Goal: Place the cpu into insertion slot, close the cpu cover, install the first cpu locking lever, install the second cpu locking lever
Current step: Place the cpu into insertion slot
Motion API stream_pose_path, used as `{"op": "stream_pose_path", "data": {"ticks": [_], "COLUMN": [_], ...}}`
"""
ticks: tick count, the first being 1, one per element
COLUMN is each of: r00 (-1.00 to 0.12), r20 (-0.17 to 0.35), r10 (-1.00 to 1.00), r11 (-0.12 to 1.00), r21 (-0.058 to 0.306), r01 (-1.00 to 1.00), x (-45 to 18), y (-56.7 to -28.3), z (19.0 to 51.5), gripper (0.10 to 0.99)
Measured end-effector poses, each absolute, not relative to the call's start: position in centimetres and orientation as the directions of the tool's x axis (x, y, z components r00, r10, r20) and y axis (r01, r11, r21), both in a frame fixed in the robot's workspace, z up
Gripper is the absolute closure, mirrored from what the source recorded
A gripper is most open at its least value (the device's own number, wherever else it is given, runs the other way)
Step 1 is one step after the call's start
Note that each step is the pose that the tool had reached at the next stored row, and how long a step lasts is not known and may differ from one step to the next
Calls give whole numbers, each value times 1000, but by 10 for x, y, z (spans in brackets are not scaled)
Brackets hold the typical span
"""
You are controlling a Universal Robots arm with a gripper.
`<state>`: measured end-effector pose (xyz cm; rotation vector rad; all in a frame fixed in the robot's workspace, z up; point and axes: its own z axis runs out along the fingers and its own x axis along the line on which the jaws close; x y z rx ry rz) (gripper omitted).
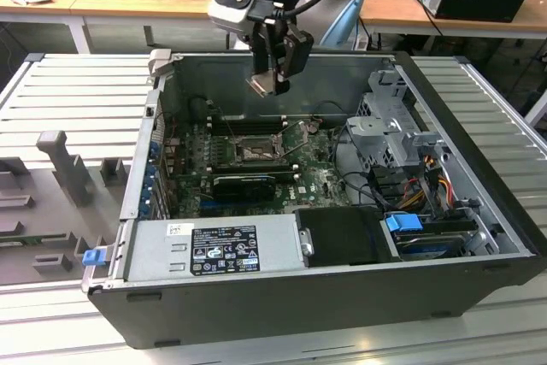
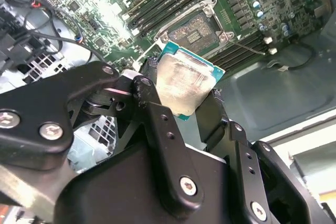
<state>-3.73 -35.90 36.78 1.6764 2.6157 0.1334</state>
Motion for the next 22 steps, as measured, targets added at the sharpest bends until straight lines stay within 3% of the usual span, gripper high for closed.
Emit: {"op": "stream_pose_path", "data": {"ticks": [22], "r00": [-42], "r20": [19], "r10": [999], "r11": [40], "r21": [89], "r01": [995], "x": [-37], "y": [-359], "z": [365], "gripper": [553]}}
